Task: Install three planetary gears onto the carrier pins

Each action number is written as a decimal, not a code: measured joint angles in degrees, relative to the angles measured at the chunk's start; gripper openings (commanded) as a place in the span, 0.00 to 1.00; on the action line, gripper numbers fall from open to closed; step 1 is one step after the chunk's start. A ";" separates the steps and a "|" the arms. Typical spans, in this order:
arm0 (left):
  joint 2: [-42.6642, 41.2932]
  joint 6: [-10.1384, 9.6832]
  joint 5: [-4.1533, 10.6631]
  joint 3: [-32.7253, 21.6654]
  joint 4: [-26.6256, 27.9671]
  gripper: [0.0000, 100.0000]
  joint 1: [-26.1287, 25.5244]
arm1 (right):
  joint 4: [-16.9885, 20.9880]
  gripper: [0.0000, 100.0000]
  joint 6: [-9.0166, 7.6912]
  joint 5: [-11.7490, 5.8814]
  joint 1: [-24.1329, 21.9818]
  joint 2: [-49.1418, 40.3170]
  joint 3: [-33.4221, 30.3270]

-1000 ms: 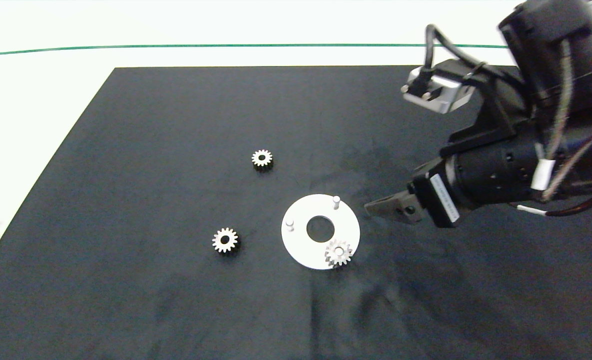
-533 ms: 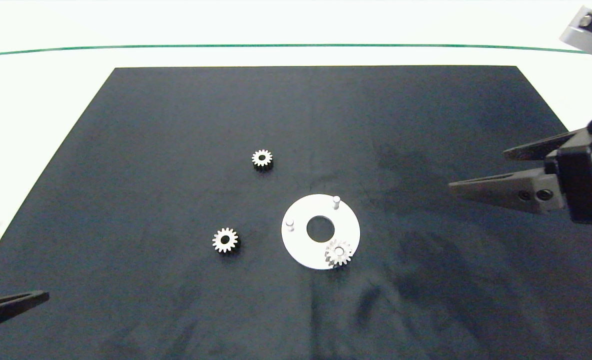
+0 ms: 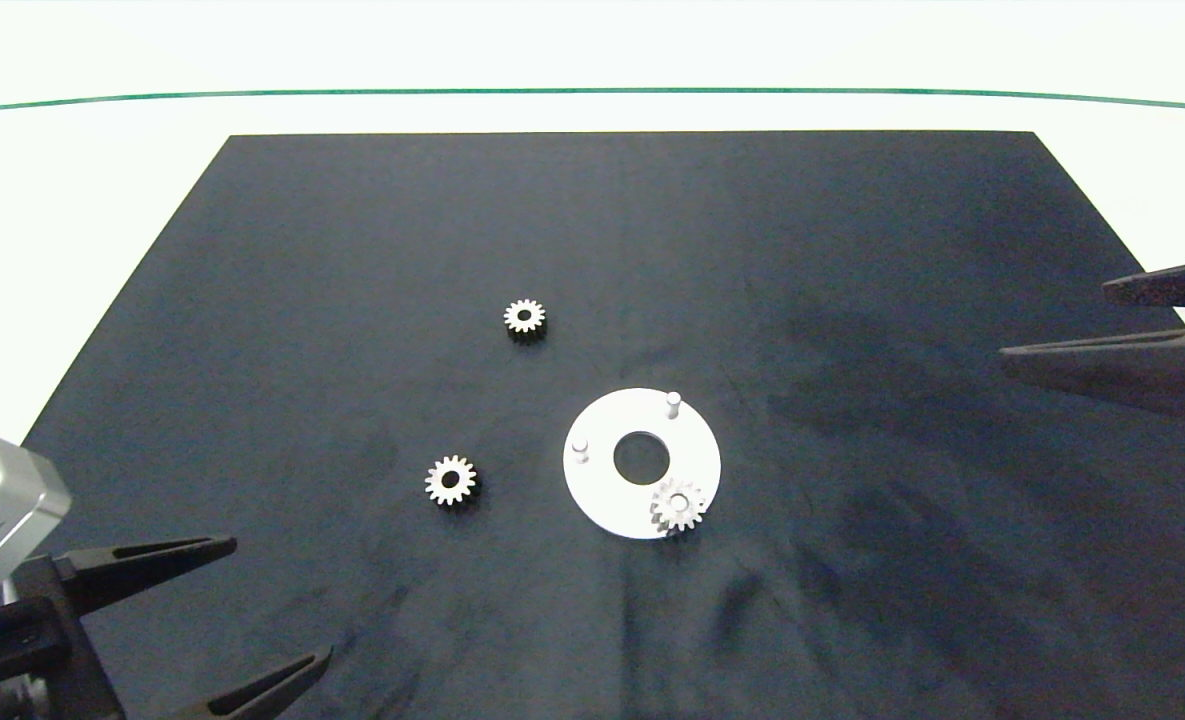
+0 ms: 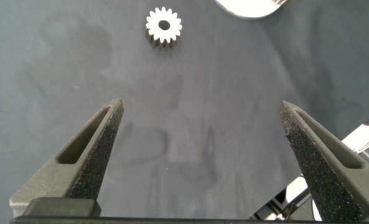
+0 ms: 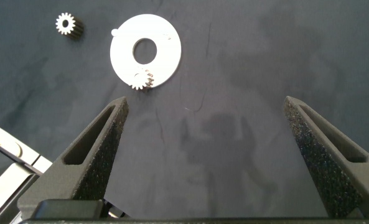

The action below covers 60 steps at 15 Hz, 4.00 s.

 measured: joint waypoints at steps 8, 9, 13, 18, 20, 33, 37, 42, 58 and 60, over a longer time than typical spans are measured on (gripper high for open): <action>14.38 -0.29 0.00 5.77 -23.52 1.00 -1.33 | -0.01 1.00 0.00 -0.04 -0.20 -1.44 0.96; 16.35 -0.22 0.02 6.34 -28.77 1.00 -1.41 | -0.01 1.00 -0.02 -0.04 -0.20 -1.63 1.38; 23.41 2.35 0.10 7.97 -42.36 1.00 -1.39 | 0.00 1.00 -0.02 -0.04 -0.20 -2.56 1.93; 25.80 10.15 0.10 9.09 -42.50 1.00 -0.85 | 0.77 1.00 -0.02 -0.01 -0.20 -3.12 2.04; 26.10 15.08 0.02 8.68 -42.50 1.00 0.20 | 0.82 1.00 -0.02 0.00 -0.15 -3.36 2.04; 26.12 26.88 4.02 -1.65 -23.13 1.00 4.38 | 1.58 1.00 -0.02 0.49 -0.11 -4.80 2.99; 26.34 25.77 4.11 -2.28 -21.99 1.00 2.21 | 1.51 1.00 -0.02 0.82 -0.06 -4.89 3.62; 28.70 24.84 5.07 -2.54 -22.21 1.00 -0.74 | 1.43 1.00 0.00 0.84 0.07 -4.91 4.46; 35.28 23.30 7.08 -9.73 -18.41 1.00 -2.34 | 1.34 1.00 0.00 2.01 0.07 -5.55 6.31; 35.89 23.21 7.08 -10.20 -18.36 1.00 -2.35 | 1.34 1.00 -0.02 2.00 0.07 -5.62 6.36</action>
